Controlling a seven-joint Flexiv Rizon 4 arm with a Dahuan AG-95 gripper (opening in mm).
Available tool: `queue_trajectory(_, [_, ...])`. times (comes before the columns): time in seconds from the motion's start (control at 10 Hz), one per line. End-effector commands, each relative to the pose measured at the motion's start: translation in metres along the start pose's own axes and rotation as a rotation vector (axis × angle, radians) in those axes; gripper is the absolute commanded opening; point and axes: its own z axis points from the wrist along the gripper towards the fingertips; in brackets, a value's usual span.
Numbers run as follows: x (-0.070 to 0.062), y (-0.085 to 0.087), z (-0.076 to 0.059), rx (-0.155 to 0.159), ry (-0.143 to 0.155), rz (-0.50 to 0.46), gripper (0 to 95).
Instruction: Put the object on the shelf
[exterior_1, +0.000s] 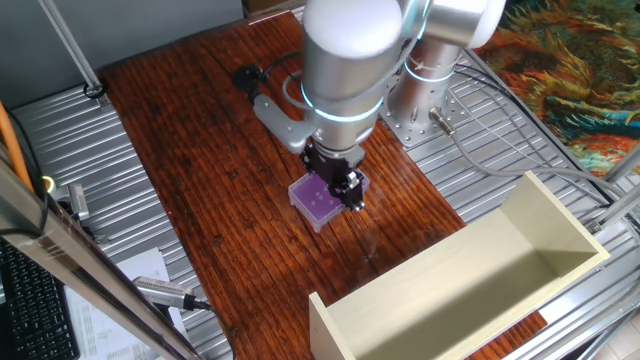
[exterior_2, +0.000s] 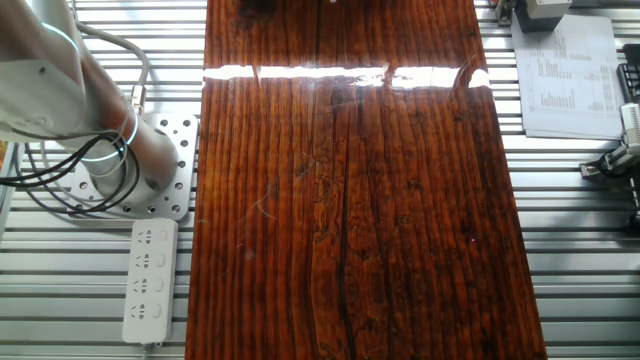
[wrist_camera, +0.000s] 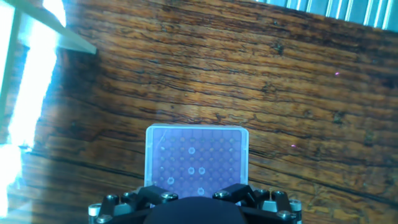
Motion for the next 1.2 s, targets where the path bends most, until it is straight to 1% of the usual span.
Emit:
queue_trajectory(0.1, [0.002,-0.001,0.000,-0.080,-0.031,0.016,0.0])
queue_trajectory(0.2, [0.003,0.001,-0.005,-0.089,-0.029,0.025,0.0])
queue_trajectory(0.3, [0.004,0.004,-0.017,-0.088,-0.021,0.032,0.0])
queue_trajectory(0.4, [0.005,0.009,-0.028,-0.095,-0.019,0.047,0.0])
queue_trajectory(0.5, [0.006,0.013,-0.036,-0.103,-0.018,0.061,0.0])
queue_trajectory(0.6, [0.006,0.021,-0.046,-0.107,-0.012,0.074,0.0])
queue_trajectory(0.7, [0.007,0.028,-0.052,-0.106,-0.009,0.080,0.0])
queue_trajectory(0.8, [0.007,0.038,-0.058,-0.108,-0.010,0.090,0.0])
queue_trajectory(1.0, [0.006,0.051,-0.065,-0.108,-0.010,0.101,0.0])
queue_trajectory(1.2, [0.002,0.069,-0.070,-0.106,-0.011,0.133,0.0])
